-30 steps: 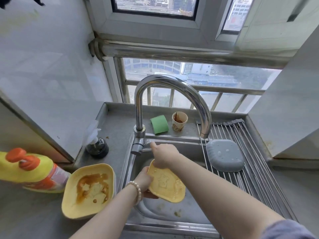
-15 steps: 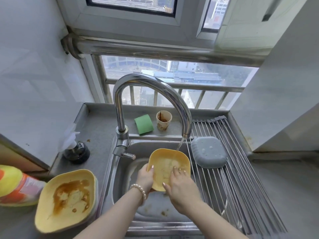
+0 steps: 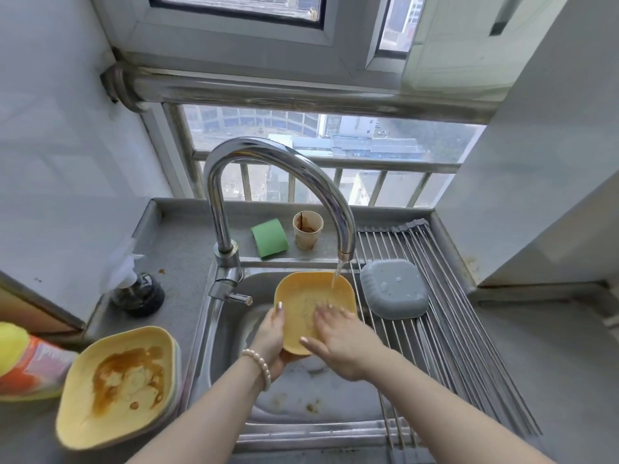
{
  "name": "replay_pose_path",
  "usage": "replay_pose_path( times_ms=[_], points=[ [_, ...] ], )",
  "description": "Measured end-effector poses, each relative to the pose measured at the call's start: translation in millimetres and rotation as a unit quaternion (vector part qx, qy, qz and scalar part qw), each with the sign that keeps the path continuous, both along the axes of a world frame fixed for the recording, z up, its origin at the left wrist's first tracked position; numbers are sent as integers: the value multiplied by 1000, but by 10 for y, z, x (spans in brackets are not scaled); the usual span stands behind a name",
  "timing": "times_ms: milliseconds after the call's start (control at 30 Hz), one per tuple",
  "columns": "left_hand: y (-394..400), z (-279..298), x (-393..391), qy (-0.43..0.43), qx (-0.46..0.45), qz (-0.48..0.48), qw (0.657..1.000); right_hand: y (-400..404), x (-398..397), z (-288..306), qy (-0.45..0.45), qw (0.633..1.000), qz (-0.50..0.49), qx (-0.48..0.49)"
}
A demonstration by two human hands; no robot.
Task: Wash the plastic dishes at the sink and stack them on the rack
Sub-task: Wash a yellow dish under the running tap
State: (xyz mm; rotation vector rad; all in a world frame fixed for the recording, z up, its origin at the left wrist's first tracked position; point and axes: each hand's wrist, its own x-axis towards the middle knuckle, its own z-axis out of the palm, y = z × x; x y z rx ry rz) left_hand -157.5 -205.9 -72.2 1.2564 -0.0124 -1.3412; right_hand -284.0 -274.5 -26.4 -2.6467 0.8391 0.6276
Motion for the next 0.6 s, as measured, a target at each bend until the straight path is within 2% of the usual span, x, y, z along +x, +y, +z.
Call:
replay_pose_path(
  times_ms=[100, 233, 300, 367, 433, 500, 600],
  points=[
    [-24, 48, -145, 45, -4, -28, 999, -69, 227, -50, -16, 996, -82, -9],
    [-23, 28, -61, 83, -39, 39, 995, 149, 263, -106, -79, 993, 23, 90],
    [-5, -24, 46, 66, -33, 47, 996, 167, 119, -94, -57, 991, 44, 111],
    [12, -32, 39, 50, -9, 15, 999, 80, 57, -87, -37, 997, 11, 62],
    [10, -17, -54, 61, -10, -25, 998, -38, 126, -100, -40, 997, -69, 16],
    [-19, 13, -168, 69, -20, -42, 997, -73, 285, -139, -70, 989, -126, 24],
    [-87, 43, -250, 149, -78, 63, 984, 71, 481, -154, -126, 983, -105, 86]
  ],
)
